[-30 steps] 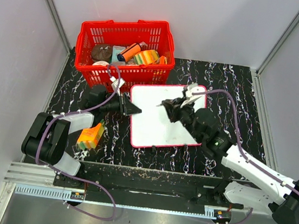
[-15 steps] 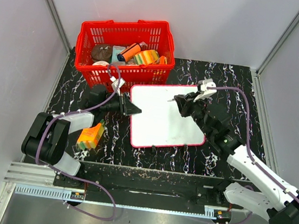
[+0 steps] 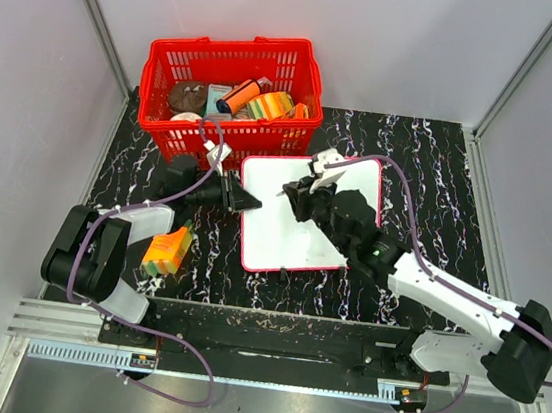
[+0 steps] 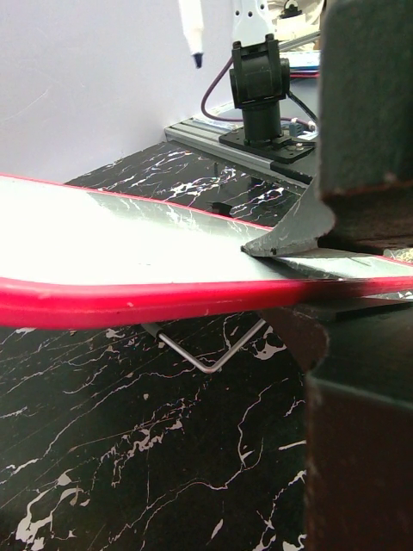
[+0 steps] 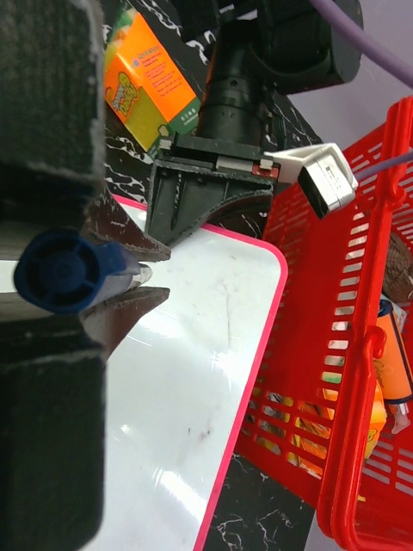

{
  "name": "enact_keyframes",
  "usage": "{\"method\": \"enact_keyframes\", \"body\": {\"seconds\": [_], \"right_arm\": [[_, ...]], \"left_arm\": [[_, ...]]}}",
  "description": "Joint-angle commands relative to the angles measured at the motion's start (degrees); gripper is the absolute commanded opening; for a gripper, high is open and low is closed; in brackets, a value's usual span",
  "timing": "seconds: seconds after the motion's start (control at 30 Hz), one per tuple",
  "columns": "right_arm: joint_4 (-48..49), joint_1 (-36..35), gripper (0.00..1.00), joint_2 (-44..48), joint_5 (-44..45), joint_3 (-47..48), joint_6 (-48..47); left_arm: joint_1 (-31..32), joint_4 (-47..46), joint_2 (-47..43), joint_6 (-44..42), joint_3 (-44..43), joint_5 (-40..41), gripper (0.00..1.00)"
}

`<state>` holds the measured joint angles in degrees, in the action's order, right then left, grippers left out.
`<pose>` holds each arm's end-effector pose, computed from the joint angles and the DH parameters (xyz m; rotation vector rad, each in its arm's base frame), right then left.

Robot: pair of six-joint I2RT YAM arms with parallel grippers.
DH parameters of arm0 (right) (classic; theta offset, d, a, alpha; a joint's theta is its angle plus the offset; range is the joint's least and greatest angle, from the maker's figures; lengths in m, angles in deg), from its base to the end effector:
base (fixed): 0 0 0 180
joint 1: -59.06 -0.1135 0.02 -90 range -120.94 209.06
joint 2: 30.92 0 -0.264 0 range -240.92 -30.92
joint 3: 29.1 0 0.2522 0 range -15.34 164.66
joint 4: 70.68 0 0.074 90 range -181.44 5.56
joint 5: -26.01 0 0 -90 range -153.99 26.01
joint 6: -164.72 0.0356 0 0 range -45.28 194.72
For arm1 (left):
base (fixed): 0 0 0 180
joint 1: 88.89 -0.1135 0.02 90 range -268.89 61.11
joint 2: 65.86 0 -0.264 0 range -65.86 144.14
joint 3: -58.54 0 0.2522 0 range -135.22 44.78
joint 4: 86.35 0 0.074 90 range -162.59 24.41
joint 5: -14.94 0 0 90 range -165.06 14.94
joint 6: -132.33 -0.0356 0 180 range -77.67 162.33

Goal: Write a sentence on the whiteboard

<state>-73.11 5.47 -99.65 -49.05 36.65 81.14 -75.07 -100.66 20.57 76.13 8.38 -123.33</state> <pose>0.1760 0.2231 0.3362 -0.4892 1.6221 0.5744 0.2825 -0.0969 0.1913 0.2460 2.0518 -1.3499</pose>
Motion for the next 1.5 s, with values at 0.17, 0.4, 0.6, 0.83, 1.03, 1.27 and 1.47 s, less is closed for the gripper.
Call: {"method": "enact_keyframes", "body": {"seconds": [0.17,0.4,0.6,0.83,1.03,1.27,1.47], "right_arm": [[9.67,-0.47,0.00,-5.01,10.11,3.82,-2.02],[13.72,-0.38,0.00,-9.22,11.16,5.58,-3.16],[14.16,-0.30,0.00,-12.12,12.13,7.60,-4.04],[13.19,1.72,0.00,-14.41,11.61,9.18,-1.50],[12.49,3.04,0.00,-15.73,11.60,9.54,-0.53],[12.57,5.33,0.00,-16.88,10.20,9.54,2.72],[13.19,5.86,0.00,-17.58,9.93,9.10,3.25]], "left_arm": [[0.94,7.07,2.69,-10.86,0.54,9.42,0.00],[0.85,7.77,2.78,-11.39,0.46,9.69,0.00],[0.85,7.42,2.95,-11.30,0.46,9.16,0.00],[0.85,7.42,3.13,-11.30,0.46,8.98,0.00],[0.85,7.25,3.13,-11.21,0.46,8.81,0.00],[0.85,7.16,3.30,-11.13,0.54,8.72,0.00],[0.85,7.16,3.39,-11.13,0.46,8.63,0.00]]}}
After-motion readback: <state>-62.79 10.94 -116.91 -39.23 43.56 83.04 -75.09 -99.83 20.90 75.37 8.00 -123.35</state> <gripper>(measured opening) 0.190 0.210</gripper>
